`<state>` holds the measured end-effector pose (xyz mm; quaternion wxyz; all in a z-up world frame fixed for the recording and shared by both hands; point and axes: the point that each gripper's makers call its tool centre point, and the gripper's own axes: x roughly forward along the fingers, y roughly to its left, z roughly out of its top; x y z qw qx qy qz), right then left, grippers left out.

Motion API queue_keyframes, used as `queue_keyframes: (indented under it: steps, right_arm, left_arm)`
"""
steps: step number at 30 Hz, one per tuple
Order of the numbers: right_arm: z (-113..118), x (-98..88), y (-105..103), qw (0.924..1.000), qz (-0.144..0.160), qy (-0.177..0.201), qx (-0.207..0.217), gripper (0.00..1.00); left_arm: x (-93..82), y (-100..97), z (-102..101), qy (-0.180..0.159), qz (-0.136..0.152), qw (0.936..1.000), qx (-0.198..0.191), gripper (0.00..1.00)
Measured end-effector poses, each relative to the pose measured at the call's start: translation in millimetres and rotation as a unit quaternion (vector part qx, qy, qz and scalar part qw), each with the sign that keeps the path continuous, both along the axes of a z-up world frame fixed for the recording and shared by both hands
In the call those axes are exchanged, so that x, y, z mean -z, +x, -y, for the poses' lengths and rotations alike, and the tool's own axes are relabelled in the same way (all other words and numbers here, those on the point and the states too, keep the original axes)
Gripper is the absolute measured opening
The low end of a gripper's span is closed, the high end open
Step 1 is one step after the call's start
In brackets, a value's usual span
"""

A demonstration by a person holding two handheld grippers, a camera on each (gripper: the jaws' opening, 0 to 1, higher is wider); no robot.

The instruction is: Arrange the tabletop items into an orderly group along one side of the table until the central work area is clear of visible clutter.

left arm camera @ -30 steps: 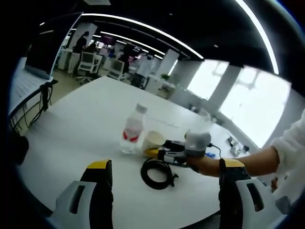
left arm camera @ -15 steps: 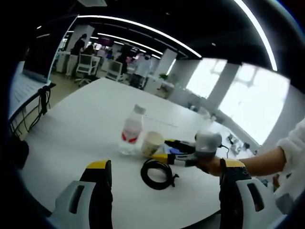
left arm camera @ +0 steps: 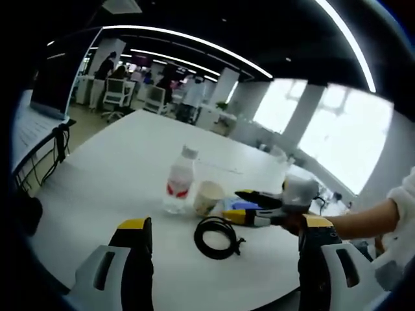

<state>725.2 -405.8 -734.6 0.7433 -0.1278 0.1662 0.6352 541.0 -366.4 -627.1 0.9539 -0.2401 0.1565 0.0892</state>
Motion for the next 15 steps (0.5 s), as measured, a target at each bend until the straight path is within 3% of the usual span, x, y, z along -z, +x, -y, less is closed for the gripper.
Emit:
queue_keyframes:
  steps: [12, 15]
  right_arm:
    - [14.5, -0.4, 1.6, 0.9999, -0.005, -0.009, 0.012, 0.56]
    - [14.9, 0.7, -1.2, 0.9998, -0.013, -0.008, 0.014, 0.56]
  left_arm:
    - [4.1, 0.5, -0.3, 0.0, -0.009, 1.0, 0.0, 0.89]
    - [18.1, 0.6, -5.2, -0.007, -0.033, 0.9994, -0.003, 0.88]
